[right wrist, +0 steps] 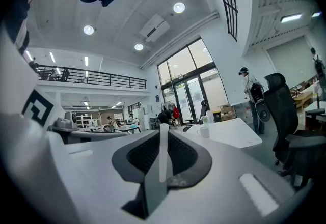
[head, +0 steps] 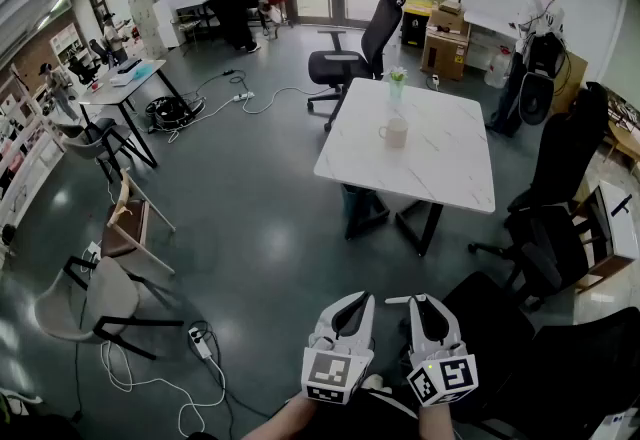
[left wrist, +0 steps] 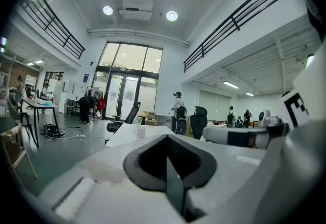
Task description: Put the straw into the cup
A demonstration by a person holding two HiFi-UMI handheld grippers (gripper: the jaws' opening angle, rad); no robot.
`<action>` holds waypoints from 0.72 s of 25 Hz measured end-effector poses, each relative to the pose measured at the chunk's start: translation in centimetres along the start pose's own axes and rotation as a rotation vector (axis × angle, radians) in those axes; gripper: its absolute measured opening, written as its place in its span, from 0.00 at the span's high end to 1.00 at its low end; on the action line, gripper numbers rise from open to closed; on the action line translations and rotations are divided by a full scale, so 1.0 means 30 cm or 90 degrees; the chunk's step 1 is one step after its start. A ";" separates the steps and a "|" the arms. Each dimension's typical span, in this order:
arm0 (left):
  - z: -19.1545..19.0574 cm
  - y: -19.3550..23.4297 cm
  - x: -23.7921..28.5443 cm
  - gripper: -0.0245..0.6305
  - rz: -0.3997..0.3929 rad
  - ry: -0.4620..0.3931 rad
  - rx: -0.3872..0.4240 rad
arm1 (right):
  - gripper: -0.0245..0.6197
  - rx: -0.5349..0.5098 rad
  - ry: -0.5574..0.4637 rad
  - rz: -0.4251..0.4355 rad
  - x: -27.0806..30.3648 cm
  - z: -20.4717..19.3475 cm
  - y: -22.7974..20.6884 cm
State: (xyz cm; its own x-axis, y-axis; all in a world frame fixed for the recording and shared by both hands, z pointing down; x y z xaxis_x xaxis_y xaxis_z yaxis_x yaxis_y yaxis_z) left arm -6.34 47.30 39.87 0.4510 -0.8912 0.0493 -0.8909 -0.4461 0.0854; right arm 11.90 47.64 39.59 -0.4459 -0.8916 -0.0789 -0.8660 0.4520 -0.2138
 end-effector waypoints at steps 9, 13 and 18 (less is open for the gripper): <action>-0.016 0.062 0.026 0.96 -0.006 0.008 -0.005 | 0.89 0.015 -0.007 -0.015 0.050 -0.022 0.005; -0.016 0.108 0.048 0.96 -0.007 0.009 -0.008 | 0.89 0.012 -0.001 -0.021 0.097 -0.033 0.011; -0.021 0.183 0.065 0.96 -0.006 0.010 -0.014 | 0.89 0.005 -0.001 -0.020 0.168 -0.044 0.041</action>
State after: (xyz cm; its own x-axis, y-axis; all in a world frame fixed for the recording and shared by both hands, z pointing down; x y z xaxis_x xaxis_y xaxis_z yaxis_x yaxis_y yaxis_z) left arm -10.30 43.16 41.05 0.4602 -0.8855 0.0643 -0.8853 -0.4523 0.1075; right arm 8.27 43.74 40.23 -0.4182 -0.9055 -0.0727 -0.8777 0.4234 -0.2246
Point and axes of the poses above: the fingertips, and each gripper's own axes: x forward along the fingers, y to its left, z out of its top, the point moved 10 cm from there along -x, backward along the fingers, and after that the axes turned 6 degrees about -y, right-handed, at the moved point
